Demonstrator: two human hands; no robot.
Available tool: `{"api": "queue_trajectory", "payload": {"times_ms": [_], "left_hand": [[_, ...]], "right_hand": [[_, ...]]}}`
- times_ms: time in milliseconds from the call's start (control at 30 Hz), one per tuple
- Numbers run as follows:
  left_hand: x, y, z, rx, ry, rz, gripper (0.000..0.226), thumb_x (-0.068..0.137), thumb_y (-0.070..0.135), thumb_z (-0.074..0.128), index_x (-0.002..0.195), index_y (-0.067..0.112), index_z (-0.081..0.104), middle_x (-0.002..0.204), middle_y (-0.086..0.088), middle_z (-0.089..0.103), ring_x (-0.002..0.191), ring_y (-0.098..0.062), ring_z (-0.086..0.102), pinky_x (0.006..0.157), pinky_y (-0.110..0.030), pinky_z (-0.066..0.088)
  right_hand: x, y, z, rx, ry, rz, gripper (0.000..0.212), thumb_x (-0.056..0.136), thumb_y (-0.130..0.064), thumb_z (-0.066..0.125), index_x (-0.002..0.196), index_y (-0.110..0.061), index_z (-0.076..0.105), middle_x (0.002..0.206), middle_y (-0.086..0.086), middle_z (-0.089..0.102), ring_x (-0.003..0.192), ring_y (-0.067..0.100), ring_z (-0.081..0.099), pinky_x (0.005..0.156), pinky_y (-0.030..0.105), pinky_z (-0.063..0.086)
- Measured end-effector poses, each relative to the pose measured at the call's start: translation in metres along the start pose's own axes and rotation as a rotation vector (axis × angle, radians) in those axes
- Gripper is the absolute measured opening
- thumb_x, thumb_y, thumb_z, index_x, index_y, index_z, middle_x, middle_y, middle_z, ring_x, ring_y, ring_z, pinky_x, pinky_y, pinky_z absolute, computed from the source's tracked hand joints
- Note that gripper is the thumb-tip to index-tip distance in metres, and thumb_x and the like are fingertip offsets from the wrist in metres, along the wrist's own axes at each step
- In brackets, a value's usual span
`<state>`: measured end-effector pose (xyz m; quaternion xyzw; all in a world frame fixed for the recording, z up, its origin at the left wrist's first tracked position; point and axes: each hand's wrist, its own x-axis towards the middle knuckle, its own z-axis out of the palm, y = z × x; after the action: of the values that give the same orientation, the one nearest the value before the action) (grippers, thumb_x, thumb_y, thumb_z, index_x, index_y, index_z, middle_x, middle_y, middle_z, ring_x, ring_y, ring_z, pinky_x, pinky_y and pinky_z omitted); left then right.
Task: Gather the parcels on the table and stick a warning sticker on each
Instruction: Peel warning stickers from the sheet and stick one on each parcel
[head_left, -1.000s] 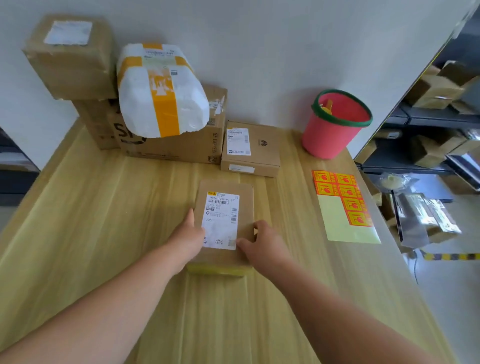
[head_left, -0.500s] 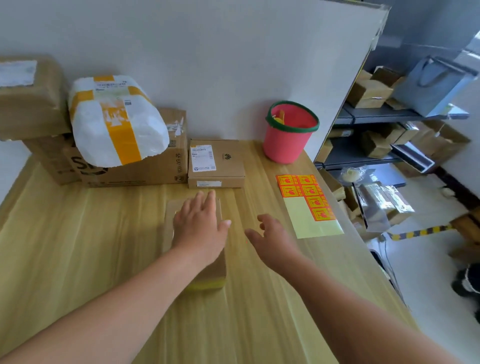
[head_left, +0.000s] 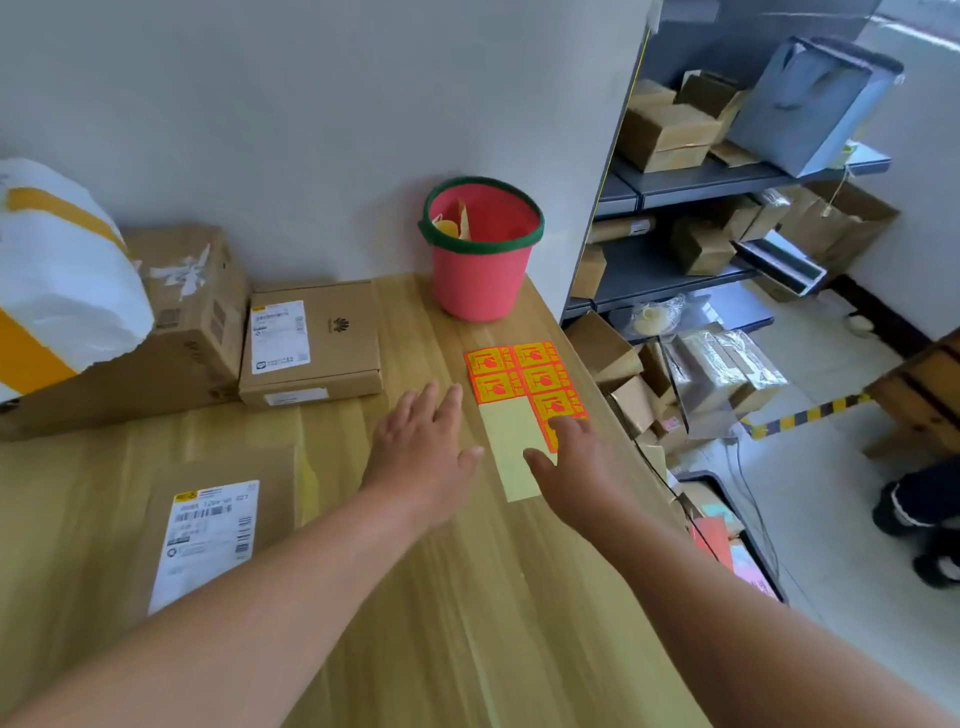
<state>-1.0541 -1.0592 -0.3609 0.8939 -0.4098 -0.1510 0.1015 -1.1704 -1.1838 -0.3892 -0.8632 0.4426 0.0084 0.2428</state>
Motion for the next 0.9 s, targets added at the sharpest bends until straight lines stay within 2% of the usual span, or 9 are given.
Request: {"api": "queue_trajectory", "payload": {"times_ms": [267,433,567,667,767,833,900], "left_hand": [[0.057,0.034,0.061,0.08,-0.184,0.025,0.07,0.098,0.047,0.034,0.152,0.021,-0.003,0.161,-0.004,-0.007,0.148,-0.024,-0.006,0.119,-0.041,0.004],[0.079,0.045,0.096,0.139,-0.292,0.042,0.07,0.098,0.047,0.033,0.152,0.022,-0.003,0.161,-0.004,-0.009,0.147,-0.023,-0.008,0.119,-0.041,0.004],[0.084,0.054,0.121,0.158,-0.38,0.068,0.07,0.097,0.048,0.035,0.152,0.022,-0.001,0.16,-0.003,-0.011,0.147,-0.023,-0.01,0.118,-0.041,0.001],[0.08,0.063,0.133,0.184,-0.427,0.123,0.071,0.097,0.049,0.035,0.152,0.022,0.0,0.16,-0.003,-0.015,0.146,-0.024,-0.015,0.117,-0.042,-0.001],[0.07,0.073,0.139,0.191,-0.466,0.239,0.07,0.097,0.049,0.035,0.152,0.024,0.0,0.159,-0.001,-0.019,0.145,-0.021,-0.019,0.117,-0.041,-0.005],[0.062,0.078,0.142,0.194,-0.496,0.323,0.069,0.097,0.049,0.034,0.152,0.026,0.001,0.159,0.001,-0.019,0.145,-0.019,-0.022,0.119,-0.04,-0.007],[0.056,0.078,0.143,0.187,-0.515,0.369,0.067,0.097,0.048,0.034,0.152,0.027,0.003,0.159,0.003,-0.019,0.144,-0.017,-0.023,0.119,-0.041,-0.007]], "right_hand": [[0.058,0.072,0.011,-0.062,-0.009,0.08,0.052,0.094,-0.04,0.053,0.137,-0.014,0.04,0.142,0.006,0.042,0.131,0.026,0.038,0.105,0.038,0.034],[0.079,0.103,0.026,-0.042,-0.032,0.134,0.062,0.094,-0.043,0.051,0.144,-0.012,0.032,0.151,0.007,0.032,0.14,0.026,0.028,0.113,0.041,0.028],[0.09,0.122,0.034,0.021,-0.047,0.188,0.065,0.093,-0.043,0.051,0.146,-0.012,0.029,0.15,0.008,0.033,0.139,0.027,0.03,0.113,0.041,0.028],[0.097,0.131,0.037,0.097,-0.036,0.238,0.059,0.09,-0.045,0.055,0.137,-0.012,0.039,0.136,0.008,0.047,0.126,0.027,0.044,0.103,0.044,0.039],[0.104,0.138,0.035,0.204,-0.039,0.323,0.039,0.088,-0.045,0.058,0.113,-0.016,0.05,0.108,0.004,0.061,0.101,0.025,0.06,0.085,0.039,0.048],[0.106,0.141,0.03,0.359,-0.046,0.404,0.03,0.088,-0.045,0.057,0.105,-0.021,0.052,0.095,-0.001,0.065,0.083,0.024,0.067,0.078,0.044,0.055],[0.105,0.145,0.023,0.567,-0.024,0.519,0.021,0.091,-0.038,0.058,0.104,-0.021,0.054,0.087,-0.001,0.066,0.073,0.023,0.069,0.071,0.047,0.059]]}}
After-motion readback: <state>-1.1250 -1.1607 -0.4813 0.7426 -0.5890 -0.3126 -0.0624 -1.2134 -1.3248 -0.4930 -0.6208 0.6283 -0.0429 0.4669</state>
